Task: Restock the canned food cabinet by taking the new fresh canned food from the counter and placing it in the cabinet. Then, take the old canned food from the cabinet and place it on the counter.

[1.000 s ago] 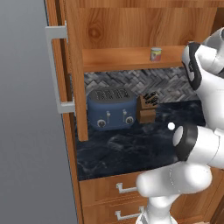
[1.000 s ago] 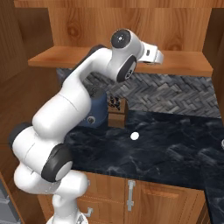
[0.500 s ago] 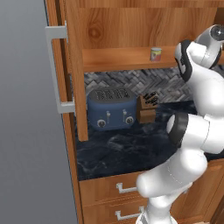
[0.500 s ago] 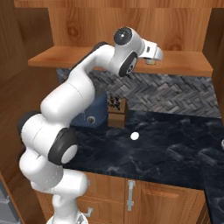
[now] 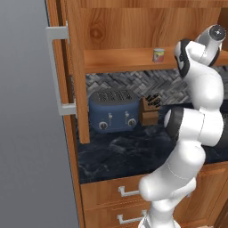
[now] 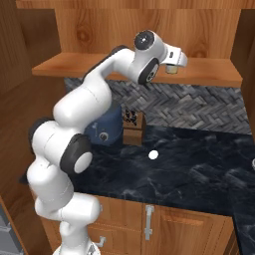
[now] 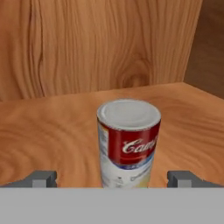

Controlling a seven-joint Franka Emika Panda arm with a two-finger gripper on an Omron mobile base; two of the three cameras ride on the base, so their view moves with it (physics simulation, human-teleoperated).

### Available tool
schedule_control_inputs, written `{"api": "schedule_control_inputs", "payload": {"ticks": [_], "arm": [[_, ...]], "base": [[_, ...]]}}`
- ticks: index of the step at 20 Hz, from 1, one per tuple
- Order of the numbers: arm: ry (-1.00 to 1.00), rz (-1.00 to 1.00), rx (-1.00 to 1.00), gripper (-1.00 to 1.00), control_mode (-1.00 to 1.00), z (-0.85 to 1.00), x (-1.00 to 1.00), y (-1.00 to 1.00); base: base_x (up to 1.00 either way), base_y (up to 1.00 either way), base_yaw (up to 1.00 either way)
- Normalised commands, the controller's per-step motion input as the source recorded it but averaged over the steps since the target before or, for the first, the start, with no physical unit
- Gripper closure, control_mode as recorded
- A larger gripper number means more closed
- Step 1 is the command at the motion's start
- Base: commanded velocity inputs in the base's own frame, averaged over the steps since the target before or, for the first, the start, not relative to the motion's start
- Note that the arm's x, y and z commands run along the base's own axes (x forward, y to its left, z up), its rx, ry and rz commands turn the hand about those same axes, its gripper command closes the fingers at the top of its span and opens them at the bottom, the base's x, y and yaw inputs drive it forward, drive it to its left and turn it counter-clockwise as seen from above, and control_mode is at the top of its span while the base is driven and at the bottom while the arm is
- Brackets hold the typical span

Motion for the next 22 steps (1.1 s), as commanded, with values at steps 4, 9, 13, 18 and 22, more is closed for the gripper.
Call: {"api": "schedule_control_inputs", "payload": {"ticks": [4,9,13,18,22], "arm": [[0.0,0.0,0.0,-1.0,-1.0,-0.06,0.26,-0.11],[0.0,0.0,0.0,-1.0,-1.0,-0.05,0.23,-0.09],[0.0,0.0,0.0,-1.0,-1.0,-0.06,0.2,-0.09],[0.0,0.0,0.0,-1.0,-1.0,-0.04,0.18,-0.09],[0.0,0.0,0.0,1.0,-1.0,0.0,0.07,-0.02]], "base": [[0.0,0.0,0.0],[0.0,0.0,0.0],[0.0,0.0,0.0],[0.0,0.0,0.0],[0.0,0.0,0.0]]}}
